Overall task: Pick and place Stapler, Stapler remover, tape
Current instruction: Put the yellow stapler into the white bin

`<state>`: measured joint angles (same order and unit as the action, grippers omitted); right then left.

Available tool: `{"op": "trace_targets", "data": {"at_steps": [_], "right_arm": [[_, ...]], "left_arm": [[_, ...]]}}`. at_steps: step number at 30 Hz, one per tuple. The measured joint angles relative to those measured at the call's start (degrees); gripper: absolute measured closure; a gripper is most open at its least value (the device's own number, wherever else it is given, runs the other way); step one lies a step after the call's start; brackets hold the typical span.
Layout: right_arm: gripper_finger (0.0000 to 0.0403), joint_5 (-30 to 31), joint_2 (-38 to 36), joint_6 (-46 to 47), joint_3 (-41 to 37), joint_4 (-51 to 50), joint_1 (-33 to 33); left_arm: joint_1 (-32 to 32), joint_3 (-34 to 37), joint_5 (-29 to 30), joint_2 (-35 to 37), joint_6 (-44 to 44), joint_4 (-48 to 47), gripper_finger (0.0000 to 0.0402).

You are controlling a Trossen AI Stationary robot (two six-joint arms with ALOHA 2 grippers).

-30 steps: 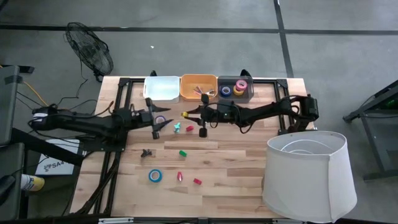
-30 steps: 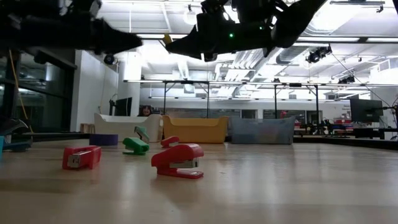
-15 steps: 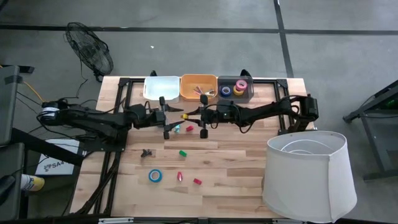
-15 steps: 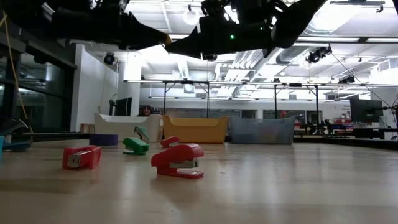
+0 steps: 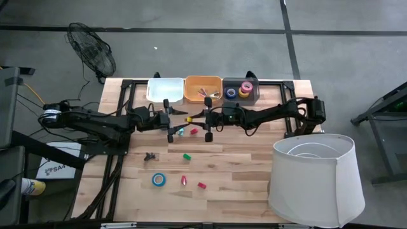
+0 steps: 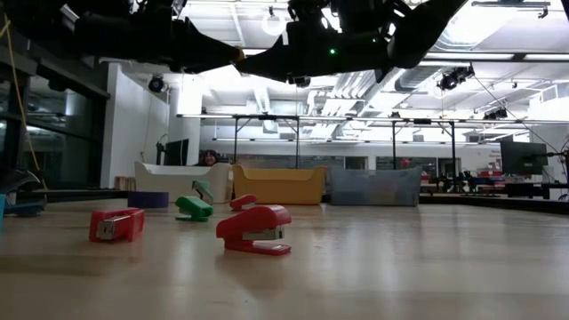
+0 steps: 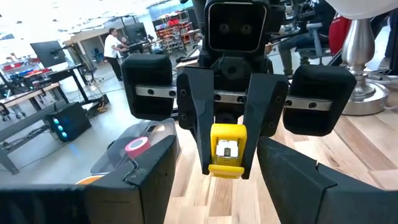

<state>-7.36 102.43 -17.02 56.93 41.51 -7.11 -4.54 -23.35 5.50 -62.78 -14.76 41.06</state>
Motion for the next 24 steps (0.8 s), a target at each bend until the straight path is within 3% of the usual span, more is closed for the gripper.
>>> {"op": "trace_targets", "data": {"at_steps": [8, 19, 24], "right_arm": [[0.034, -0.1, 0.0, 0.0, 0.0, 1.4, 0.0], [0.034, 0.1, 0.0, 0.0, 0.0, 1.3, 0.0], [0.034, -0.1, 0.0, 0.0, 0.0, 1.3, 0.0]], "left_arm": [[0.0, 0.0, 0.0, 0.0, 0.0, 0.2, 0.0192], [0.0, -0.1, -0.9, 0.0, 0.0, 2.1, 0.0293], [0.0, -0.1, -1.1, 0.0, 0.0, 2.1, 0.0314]]}}
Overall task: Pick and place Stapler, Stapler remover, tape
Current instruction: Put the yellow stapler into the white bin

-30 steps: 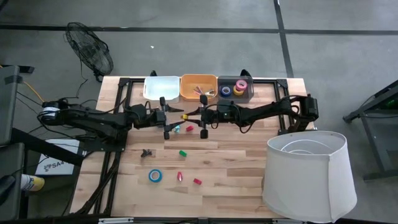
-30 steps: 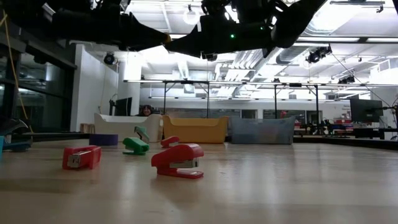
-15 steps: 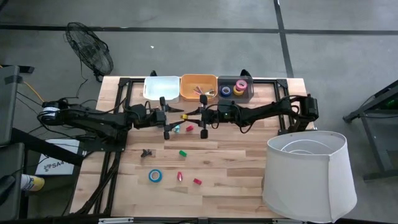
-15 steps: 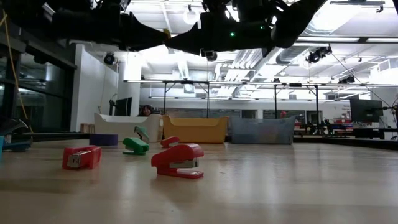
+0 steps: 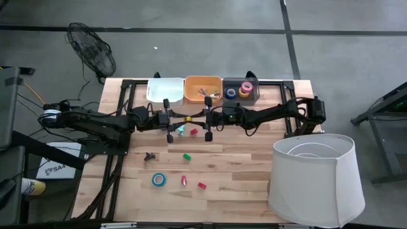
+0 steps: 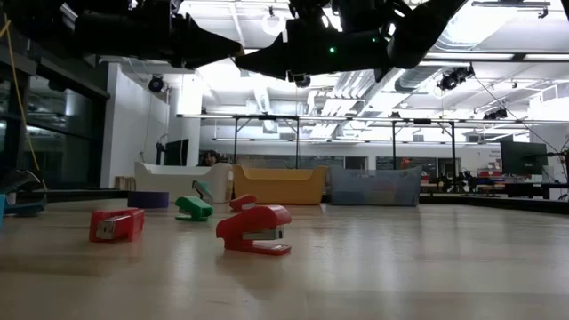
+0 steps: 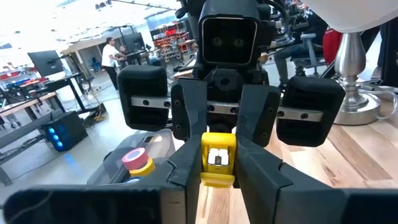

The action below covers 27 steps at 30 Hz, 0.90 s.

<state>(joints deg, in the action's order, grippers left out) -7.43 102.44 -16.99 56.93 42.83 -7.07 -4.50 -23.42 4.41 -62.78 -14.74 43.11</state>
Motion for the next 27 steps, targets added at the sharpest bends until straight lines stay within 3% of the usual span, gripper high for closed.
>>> {"op": "trace_targets", "data": {"at_steps": [13, 19, 27], "right_arm": [[0.0337, -0.4, 0.0, 0.0, 0.0, -0.1, 0.0], [0.0306, 0.9, 0.0, 0.0, 0.0, -0.4, 0.0], [0.0265, 3.1, 0.0, 0.2, 0.0, -2.5, 0.0]], "left_arm": [[0.0, 0.0, -2.4, 0.0, -1.5, 0.0, 0.0318], [0.0, 0.0, -2.4, 0.0, -2.0, -0.2, 0.0337], [0.0, 0.0, -2.4, 0.0, -2.5, -0.3, 0.0332]]}}
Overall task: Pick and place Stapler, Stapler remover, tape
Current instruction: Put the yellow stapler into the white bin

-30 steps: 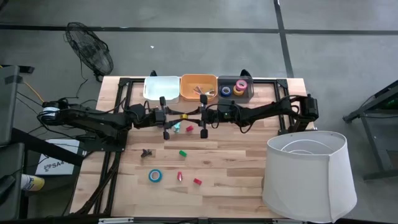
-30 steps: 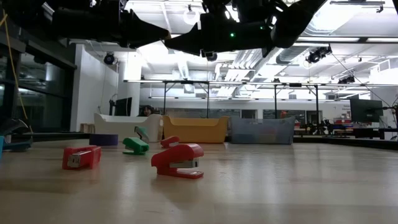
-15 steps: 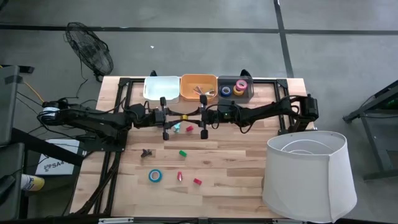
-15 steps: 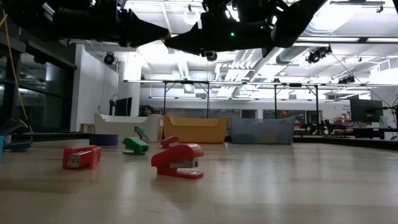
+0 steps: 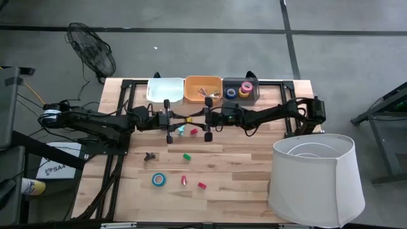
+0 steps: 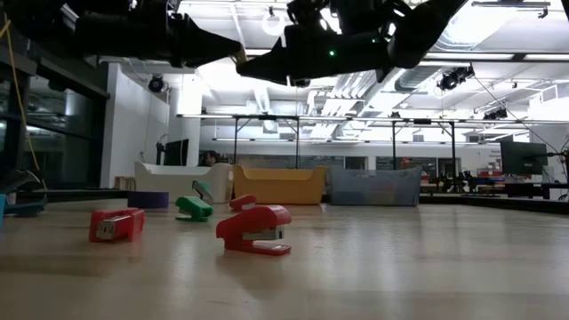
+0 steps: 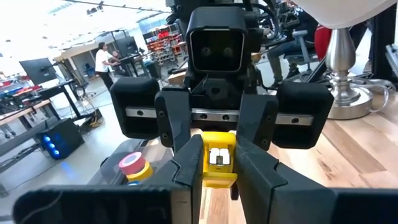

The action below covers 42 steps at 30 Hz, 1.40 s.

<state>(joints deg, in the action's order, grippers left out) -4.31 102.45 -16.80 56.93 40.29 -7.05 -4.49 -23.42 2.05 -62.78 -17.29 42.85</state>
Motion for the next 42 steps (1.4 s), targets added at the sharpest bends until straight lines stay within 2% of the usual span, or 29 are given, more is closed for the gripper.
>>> {"op": "trace_targets", "data": {"at_steps": [6, 12, 15, 18, 27, 34, 42], "right_arm": [[0.0237, 7.4, -0.9, 0.8, 0.0, -6.6, 0.1], [0.0229, 15.3, -1.9, 4.8, 0.0, -14.8, -0.1], [0.0229, 17.5, -2.0, 6.6, 0.0, -17.0, -0.4], [0.0229, 18.3, -2.0, 7.8, 0.0, -18.9, -0.9], [0.0229, 18.3, -2.0, 7.9, 0.0, -19.6, -1.2], [0.0229, 18.3, -2.1, 7.9, 0.0, -19.6, -1.6], [0.0229, 18.3, -2.1, 8.0, 0.0, -20.2, -1.7]], "left_arm": [[0.0, 0.0, 3.6, 0.0, -2.0, -1.7, 0.0331], [-0.1, 0.0, 15.6, 0.0, -3.9, -4.8, 0.033], [-2.5, 0.0, 20.2, 0.0, -3.8, -7.1, 0.033], [-6.9, 0.0, 21.6, 0.0, -1.3, -10.2, 0.033], [-22.7, 0.0, 20.3, 0.0, 5.5, -19.9, 0.033], [-33.4, 0.0, 13.7, 0.0, 8.3, -24.8, 0.033], [-42.0, 0.0, 4.5, 0.0, 10.1, -27.9, 0.033]]}}
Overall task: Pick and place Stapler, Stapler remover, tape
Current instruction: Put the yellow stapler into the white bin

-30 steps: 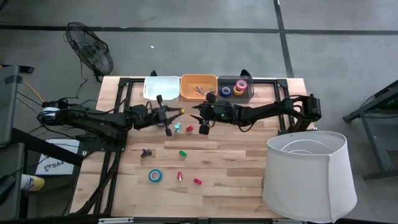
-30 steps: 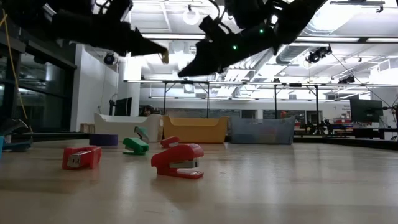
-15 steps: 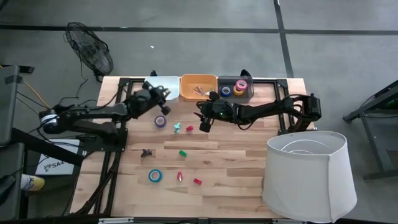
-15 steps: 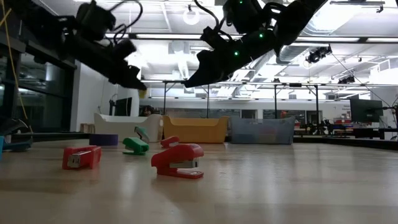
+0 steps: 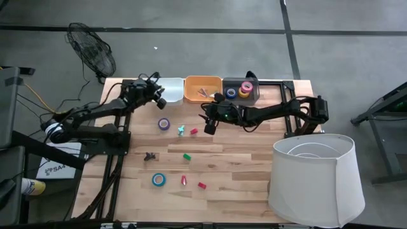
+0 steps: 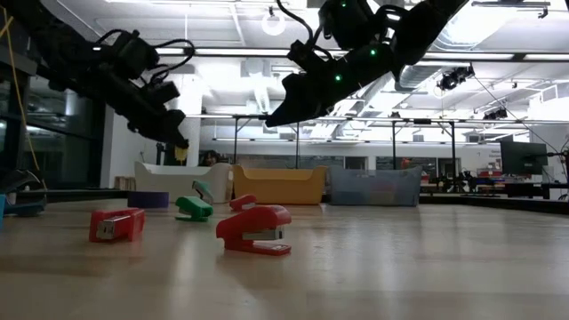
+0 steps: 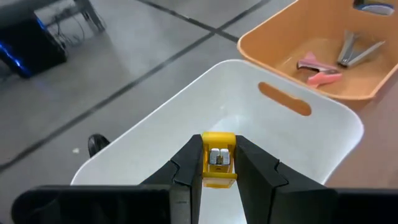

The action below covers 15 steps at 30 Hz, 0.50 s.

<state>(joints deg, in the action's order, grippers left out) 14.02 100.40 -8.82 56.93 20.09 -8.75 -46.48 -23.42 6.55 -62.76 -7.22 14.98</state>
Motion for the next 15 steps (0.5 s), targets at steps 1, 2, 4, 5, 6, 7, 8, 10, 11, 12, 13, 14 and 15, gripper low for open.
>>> {"op": "trace_targets", "data": {"at_steps": [1, 2, 4, 5, 6, 7, 8, 10, 11, 12, 13, 14, 15], "right_arm": [[0.023, 0.0, 0.0, 0.0, 0.0, -0.1, 0.0], [0.023, 0.0, 0.0, 0.0, 0.0, -0.1, 0.0], [0.023, 0.0, 0.0, 0.0, 0.0, -0.2, 0.0], [0.0229, 0.0, 0.0, 0.0, 0.0, -0.2, 0.0], [0.0229, 0.0, 0.0, 0.0, 0.0, -0.2, 0.0], [0.0229, 0.0, 0.0, 0.2, 0.0, -0.2, 0.0], [0.0229, 0.0, 0.0, 0.5, 0.0, -0.2, 0.0], [0.023, -0.5, 0.0, 0.9, 0.0, -0.2, 0.0], [0.023, -0.6, 0.0, 0.9, 0.0, -0.3, 0.0], [0.023, -0.6, 0.0, 0.9, 0.0, -0.3, 0.0], [0.0229, -0.7, 0.0, 0.9, 0.0, -0.3, 0.0], [0.0229, -0.7, 0.0, 0.9, 0.0, -0.3, 0.0], [0.0229, -0.7, 0.0, 0.9, 0.0, -0.5, 0.0]], "left_arm": [[-0.7, 0.0, -0.6, 0.0, 0.0, -0.3, 0.033], [-1.3, 0.0, -1.2, -0.2, 0.0, -0.4, 0.033], [-2.2, 0.0, -2.1, -0.8, 0.1, -0.2, 0.033], [-2.6, 0.0, -2.8, -1.2, 0.1, -0.1, 0.033], [-3.0, 0.0, -3.3, -1.7, 0.1, 0.2, 0.0329], [-3.2, 0.0, -3.8, -2.2, 0.2, 0.4, 0.0327], [-3.2, 0.0, -4.4, -2.9, 0.4, 0.6, 0.0324], [-3.1, 0.0, -4.5, -4.5, 1.0, 1.1, 0.0311], [-3.0, 0.0, -4.3, -5.2, 1.5, 1.5, 0.0302], [-3.0, 0.0, -4.3, -6.1, 1.5, 2.3, 0.0293], [-3.0, 0.0, -4.3, -6.9, 1.5, 3.1, 0.0282], [-3.0, 0.0, -4.3, -7.7, 1.5, 3.7, 0.0273], [-3.0, 0.0, -4.2, -8.3, 1.5, 4.2, 0.0263]]}}
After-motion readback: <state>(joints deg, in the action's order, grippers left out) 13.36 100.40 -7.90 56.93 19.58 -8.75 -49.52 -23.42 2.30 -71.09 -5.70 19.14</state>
